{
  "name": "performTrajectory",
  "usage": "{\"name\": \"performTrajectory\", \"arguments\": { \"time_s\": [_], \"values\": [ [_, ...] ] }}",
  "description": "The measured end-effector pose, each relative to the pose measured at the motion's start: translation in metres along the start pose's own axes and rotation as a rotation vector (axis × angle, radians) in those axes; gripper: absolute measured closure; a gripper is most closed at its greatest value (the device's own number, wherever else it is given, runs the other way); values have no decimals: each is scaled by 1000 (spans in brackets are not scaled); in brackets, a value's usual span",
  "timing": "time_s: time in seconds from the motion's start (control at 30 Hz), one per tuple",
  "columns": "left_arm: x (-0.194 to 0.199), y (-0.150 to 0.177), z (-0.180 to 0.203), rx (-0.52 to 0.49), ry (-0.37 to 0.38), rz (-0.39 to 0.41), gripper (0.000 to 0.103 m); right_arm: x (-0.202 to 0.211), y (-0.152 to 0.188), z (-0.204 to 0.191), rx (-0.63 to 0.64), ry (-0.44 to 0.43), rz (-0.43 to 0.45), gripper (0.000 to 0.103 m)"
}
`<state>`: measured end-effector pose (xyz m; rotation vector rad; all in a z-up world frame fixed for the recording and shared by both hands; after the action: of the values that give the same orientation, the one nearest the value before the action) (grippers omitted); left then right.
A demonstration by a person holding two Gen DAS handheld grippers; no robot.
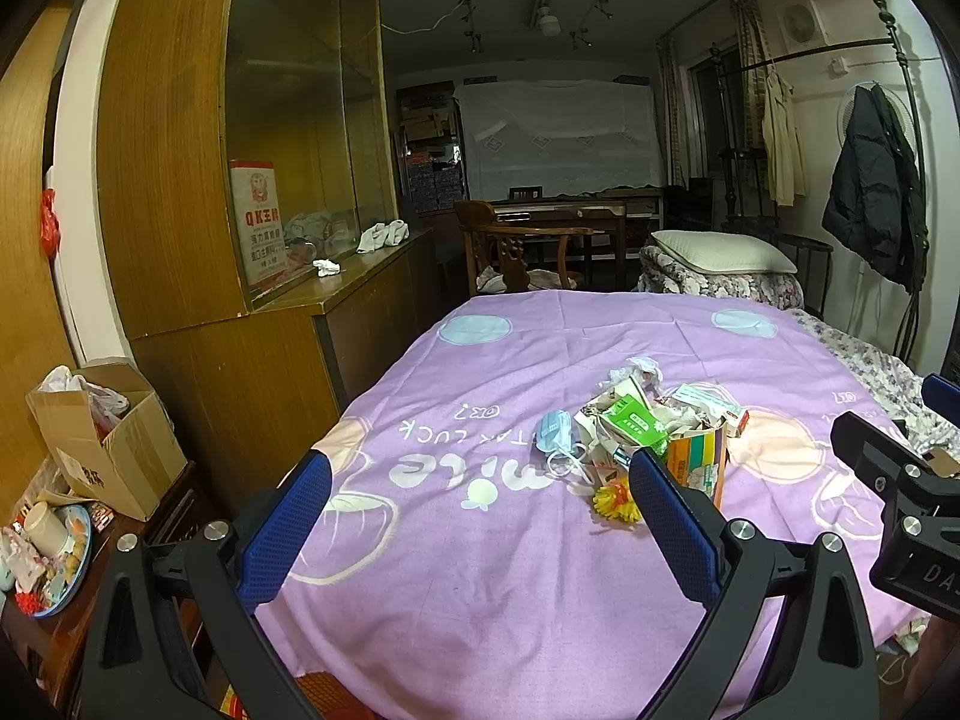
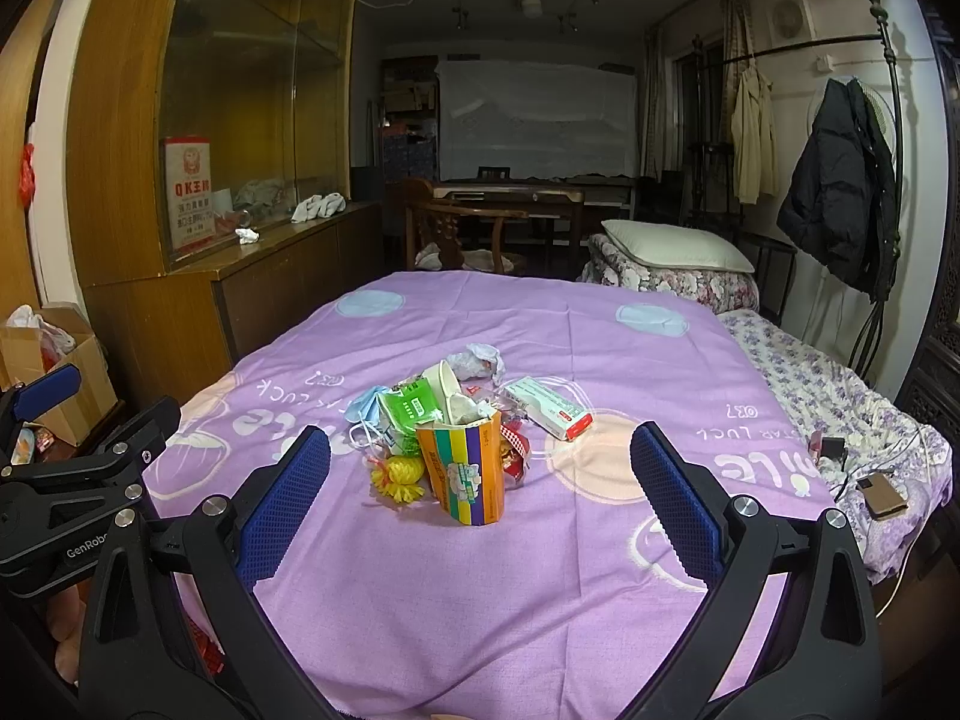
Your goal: Collect trash
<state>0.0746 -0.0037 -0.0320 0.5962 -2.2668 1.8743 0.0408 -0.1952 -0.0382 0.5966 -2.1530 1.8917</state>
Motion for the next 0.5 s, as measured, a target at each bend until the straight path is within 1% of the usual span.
{"name": "performTrajectory", "arguments": {
  "time_s": [0.5],
  "values": [
    [-2, 3, 3, 3, 4, -5, 6, 0, 0, -1, 2, 1, 2, 7]
  ]
}}
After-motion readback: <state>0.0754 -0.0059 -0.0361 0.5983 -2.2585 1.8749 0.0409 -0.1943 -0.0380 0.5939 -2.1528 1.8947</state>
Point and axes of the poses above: each gripper's, at about its wrist camera, not at the fingertips, and x roughly against the way its jaws point, z to its right, y to its underside, the point moved 10 cm from there along -x, roughly the way its jaws point, and after that the axes turned 15 degrees about -y, right-handed, at the moved point
